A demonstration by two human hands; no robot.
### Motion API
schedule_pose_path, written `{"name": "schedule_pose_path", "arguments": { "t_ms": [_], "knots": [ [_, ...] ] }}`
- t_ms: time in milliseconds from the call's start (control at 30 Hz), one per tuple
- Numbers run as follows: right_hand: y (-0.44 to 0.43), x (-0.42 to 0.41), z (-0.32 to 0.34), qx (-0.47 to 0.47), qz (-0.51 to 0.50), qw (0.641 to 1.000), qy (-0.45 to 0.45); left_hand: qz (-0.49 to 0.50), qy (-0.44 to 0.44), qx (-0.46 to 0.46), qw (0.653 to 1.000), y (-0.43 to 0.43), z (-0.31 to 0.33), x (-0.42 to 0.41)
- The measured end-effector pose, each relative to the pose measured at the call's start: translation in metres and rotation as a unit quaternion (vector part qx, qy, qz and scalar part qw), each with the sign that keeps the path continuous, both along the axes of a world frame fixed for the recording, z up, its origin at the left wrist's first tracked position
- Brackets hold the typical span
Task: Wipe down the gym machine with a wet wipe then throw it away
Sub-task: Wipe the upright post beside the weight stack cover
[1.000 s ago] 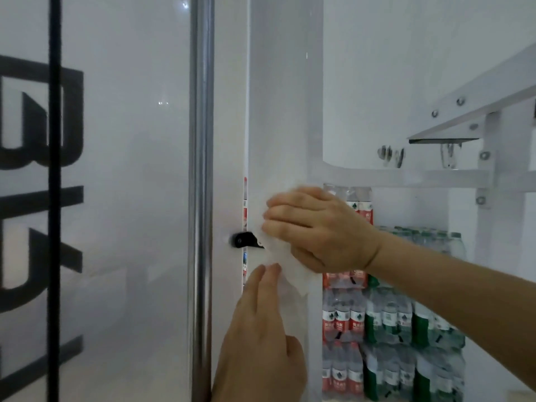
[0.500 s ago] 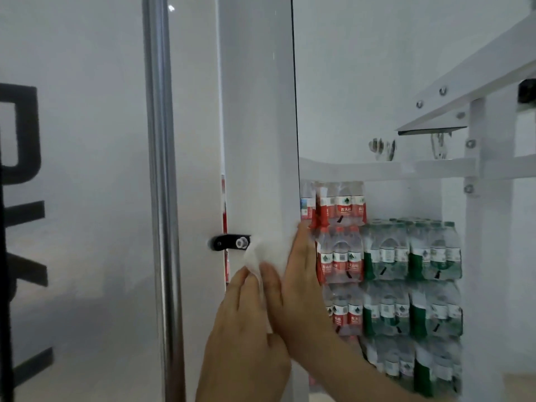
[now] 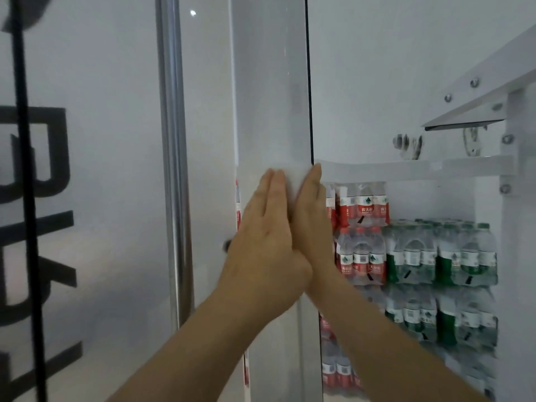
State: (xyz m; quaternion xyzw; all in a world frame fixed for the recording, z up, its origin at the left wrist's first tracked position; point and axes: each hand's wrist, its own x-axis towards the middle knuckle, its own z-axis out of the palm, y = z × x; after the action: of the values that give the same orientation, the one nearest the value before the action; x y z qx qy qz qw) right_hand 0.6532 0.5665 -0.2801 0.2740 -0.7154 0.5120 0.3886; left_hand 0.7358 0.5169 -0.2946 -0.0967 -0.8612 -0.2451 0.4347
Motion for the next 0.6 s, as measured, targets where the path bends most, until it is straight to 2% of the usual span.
{"name": "schedule_pose_path", "arguments": {
  "t_ms": [100, 200, 233, 334, 434, 500, 600],
  "knots": [
    [0.012, 0.007, -0.037, -0.030, 0.127, 0.991, -0.042, -0.058, -0.054, 0.045, 0.996, 0.003, -0.014, -0.004],
    [0.037, 0.016, -0.046, -0.066, 0.288, 0.944, -0.148, -0.061, -0.002, 0.038, 0.997, -0.002, -0.038, -0.012],
    [0.044, 0.018, -0.046, -0.070, 0.313, 0.932, -0.168, -0.054, 0.021, 0.024, 0.998, -0.003, -0.048, -0.015],
    [0.047, 0.017, -0.054, -0.086, 0.255, 0.951, -0.153, -0.029, 0.057, -0.007, 0.998, -0.001, -0.086, -0.024],
    [0.030, 0.019, -0.099, -0.107, 0.161, 0.973, -0.126, -0.003, 0.042, -0.026, 0.999, 0.000, -0.128, -0.027],
    [0.029, 0.027, -0.137, -0.123, 0.134, 0.973, -0.141, 0.005, 0.007, 0.000, 1.000, 0.000, -0.162, -0.024],
    [0.042, 0.031, -0.169, -0.082, 0.104, 0.980, -0.146, 0.010, 0.002, 0.047, 0.999, 0.002, -0.198, -0.020]
  ]
}}
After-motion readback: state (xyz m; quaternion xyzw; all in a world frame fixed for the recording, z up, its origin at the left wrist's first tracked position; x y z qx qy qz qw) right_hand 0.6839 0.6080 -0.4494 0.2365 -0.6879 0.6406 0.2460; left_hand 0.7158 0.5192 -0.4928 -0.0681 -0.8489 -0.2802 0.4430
